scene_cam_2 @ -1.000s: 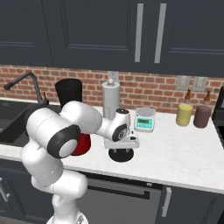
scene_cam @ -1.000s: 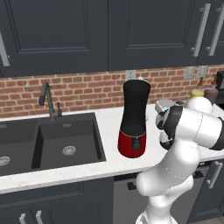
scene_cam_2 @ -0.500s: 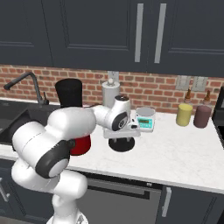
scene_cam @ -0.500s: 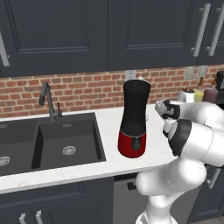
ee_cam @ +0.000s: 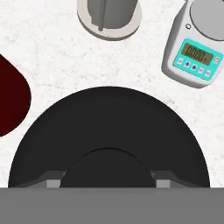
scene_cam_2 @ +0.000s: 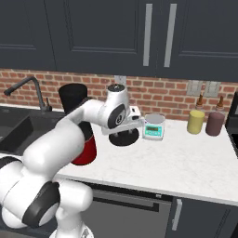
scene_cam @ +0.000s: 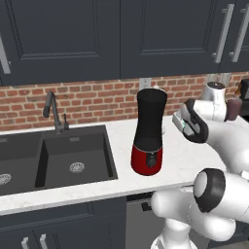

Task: Close the lid blender by securely placing the lid on top.

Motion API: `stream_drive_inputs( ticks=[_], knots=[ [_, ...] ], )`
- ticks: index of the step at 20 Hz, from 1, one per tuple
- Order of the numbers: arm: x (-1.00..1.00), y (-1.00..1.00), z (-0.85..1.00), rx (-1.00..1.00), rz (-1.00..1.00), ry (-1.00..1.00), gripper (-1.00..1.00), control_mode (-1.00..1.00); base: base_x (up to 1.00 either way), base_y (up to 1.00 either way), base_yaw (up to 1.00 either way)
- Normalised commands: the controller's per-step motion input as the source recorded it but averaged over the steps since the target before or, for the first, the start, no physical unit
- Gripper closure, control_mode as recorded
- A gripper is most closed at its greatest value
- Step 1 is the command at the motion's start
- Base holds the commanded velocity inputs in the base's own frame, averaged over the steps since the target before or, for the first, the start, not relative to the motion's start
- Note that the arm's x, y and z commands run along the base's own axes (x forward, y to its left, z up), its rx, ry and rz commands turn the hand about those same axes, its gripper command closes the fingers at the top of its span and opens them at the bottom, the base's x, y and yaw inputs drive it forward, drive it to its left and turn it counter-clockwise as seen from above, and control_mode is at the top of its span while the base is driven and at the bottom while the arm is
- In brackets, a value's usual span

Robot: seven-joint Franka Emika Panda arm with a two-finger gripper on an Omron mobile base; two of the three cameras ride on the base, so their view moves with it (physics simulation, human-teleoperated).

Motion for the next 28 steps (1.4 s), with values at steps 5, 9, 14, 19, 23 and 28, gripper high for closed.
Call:
stream_drive_inputs(
  ticks=[5, 9, 14, 19, 23, 28],
  knots=[
    [-0.08, 0.71, 1.0, -0.08, 0.12, -0.04, 1.0, -1.0, 0.0, 0.0, 0.0],
    [-0.32, 0.55, 1.0, -0.09, 0.12, -0.07, 1.0, -1.0, 0.0, 0.0, 0.0],
    [-0.58, 0.32, 1.0, -0.06, 0.13, -0.07, 1.0, -1.0, 0.0, 0.0, 0.0],
    [-0.32, 0.41, 0.94, -0.03, 0.13, -0.03, 1.0, -1.0, 0.0, 0.0, 0.0],
    [0.08, 0.67, 0.55, 0.0, 0.07, 0.0, 1.0, -1.0, 0.0, 0.0, 0.0],
    [0.34, 0.57, 0.38, 0.0, 0.06, 0.02, 1.0, -1.0, 0.0, 0.0, 0.0]
  ],
)
